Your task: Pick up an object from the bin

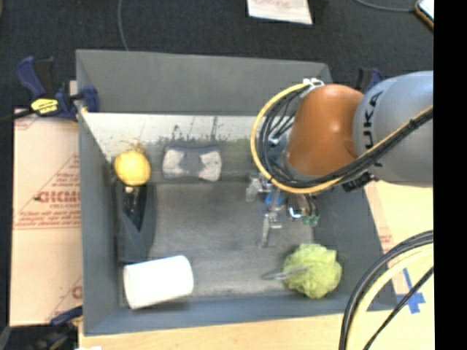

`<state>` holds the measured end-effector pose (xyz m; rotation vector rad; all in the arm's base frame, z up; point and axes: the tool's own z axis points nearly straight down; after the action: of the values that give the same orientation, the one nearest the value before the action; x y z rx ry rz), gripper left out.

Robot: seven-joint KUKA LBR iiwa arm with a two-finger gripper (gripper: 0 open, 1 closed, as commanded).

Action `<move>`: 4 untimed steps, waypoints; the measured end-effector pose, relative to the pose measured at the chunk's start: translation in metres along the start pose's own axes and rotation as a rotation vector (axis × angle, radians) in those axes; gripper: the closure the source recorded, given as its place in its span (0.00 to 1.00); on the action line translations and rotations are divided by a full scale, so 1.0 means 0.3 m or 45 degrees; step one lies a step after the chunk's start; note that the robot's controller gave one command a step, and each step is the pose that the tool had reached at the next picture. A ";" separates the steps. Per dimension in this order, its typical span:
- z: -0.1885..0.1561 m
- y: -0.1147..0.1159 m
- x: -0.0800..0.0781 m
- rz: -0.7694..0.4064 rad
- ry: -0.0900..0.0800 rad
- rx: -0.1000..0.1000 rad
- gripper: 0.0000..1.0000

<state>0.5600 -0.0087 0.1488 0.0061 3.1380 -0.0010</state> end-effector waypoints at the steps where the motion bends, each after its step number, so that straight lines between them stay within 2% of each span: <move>1: 0.000 0.000 0.000 0.000 0.000 0.000 0.00; 2: -0.027 0.036 0.178 0.277 0.001 -0.001 0.00; 3: 0.197 -0.313 0.035 -0.018 -0.004 0.004 0.00; 4: 0.094 -0.227 0.058 0.079 0.010 -0.001 0.00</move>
Offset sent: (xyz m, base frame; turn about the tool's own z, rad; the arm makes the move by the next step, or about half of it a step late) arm -0.0567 0.0122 0.0083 0.2343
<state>0.5422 -0.0766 0.1206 0.1041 3.1445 0.0006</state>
